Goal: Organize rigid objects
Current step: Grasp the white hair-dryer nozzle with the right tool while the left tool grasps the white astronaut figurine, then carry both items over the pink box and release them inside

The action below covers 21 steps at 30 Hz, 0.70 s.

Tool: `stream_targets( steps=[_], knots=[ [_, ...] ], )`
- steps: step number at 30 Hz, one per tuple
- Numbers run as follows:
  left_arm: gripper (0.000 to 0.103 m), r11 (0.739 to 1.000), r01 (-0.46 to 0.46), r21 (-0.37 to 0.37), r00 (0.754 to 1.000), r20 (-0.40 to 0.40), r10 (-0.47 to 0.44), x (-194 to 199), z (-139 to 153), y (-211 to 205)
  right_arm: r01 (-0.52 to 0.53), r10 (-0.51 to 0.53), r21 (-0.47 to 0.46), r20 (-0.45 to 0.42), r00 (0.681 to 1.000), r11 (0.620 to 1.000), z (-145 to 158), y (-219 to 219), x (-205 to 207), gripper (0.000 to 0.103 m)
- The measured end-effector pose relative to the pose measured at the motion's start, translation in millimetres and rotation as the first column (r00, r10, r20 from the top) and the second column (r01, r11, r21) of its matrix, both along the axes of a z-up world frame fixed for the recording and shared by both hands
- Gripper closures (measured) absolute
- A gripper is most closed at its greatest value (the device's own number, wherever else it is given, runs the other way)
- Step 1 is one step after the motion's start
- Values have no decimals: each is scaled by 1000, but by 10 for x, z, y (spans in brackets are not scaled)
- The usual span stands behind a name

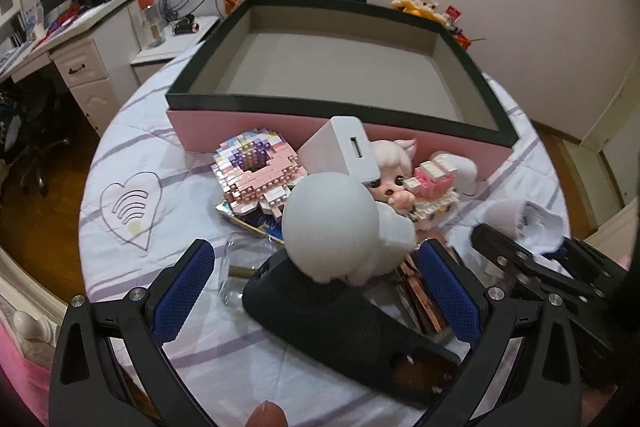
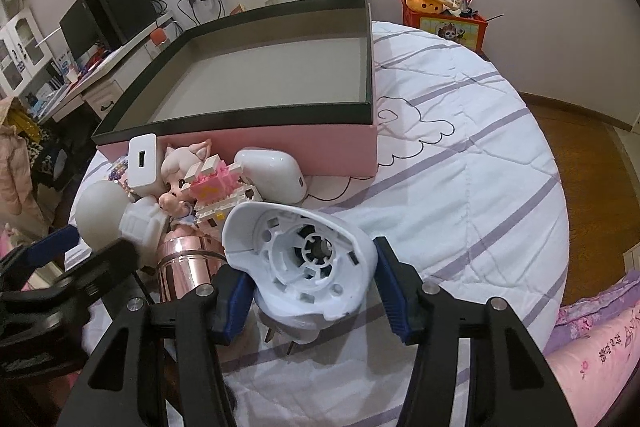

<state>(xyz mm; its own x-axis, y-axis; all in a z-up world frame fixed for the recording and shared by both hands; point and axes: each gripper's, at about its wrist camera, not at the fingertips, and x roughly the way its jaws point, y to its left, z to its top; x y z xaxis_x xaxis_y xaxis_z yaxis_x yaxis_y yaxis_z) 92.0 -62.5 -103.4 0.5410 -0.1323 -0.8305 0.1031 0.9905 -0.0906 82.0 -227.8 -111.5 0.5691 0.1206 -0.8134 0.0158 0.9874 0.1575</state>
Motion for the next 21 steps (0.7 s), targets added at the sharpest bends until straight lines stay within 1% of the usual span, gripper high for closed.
stream_targets(
  steps=[3, 5, 6, 7, 8, 9, 10, 13, 16, 21],
  knots=[
    [1, 999, -12, -37, 1000, 8, 12, 66, -79, 25, -2, 2, 4, -2, 1000, 1000, -12, -39, 22, 47],
    [4, 998, -14, -64, 1000, 18, 15, 83, -94, 51, -2, 2, 7, -3, 1000, 1000, -15, -48, 20, 47],
    [9, 998, -6, -68, 1000, 22, 8, 90, -87, 67, -1, 1, 9, -3, 1000, 1000, -17, -60, 14, 47],
    [19, 997, 4, -75, 1000, 30, -2, 86, -79, 73, 0, 0, 10, -3, 1000, 1000, -19, -72, 18, 47],
    [27, 997, 10, -82, 999, 35, -7, 82, -70, 78, 0, 0, 10, -2, 1000, 1000, -21, -80, 19, 47],
    [39, 995, 22, -102, 999, 32, -18, 85, -68, 87, 2, -2, 12, -2, 1000, 1000, -21, -83, 17, 47],
    [39, 994, 27, -109, 999, 24, -24, 92, -72, 91, 4, -4, 14, -1, 1000, 1000, -22, -86, 15, 47],
    [39, 994, 39, -106, 999, 37, -35, 66, -78, 93, 4, -4, 17, 2, 1000, 1000, -22, -89, 3, 47],
    [39, 990, 37, -139, 999, 34, -33, 52, -60, 152, 3, -3, 17, 6, 1000, 1000, -14, -95, -13, 47],
    [39, 987, 39, -154, 998, 53, -31, -23, 49, 225, 3, -3, 18, 14, 1000, 1000, 25, -95, -39, 47]
  ],
)
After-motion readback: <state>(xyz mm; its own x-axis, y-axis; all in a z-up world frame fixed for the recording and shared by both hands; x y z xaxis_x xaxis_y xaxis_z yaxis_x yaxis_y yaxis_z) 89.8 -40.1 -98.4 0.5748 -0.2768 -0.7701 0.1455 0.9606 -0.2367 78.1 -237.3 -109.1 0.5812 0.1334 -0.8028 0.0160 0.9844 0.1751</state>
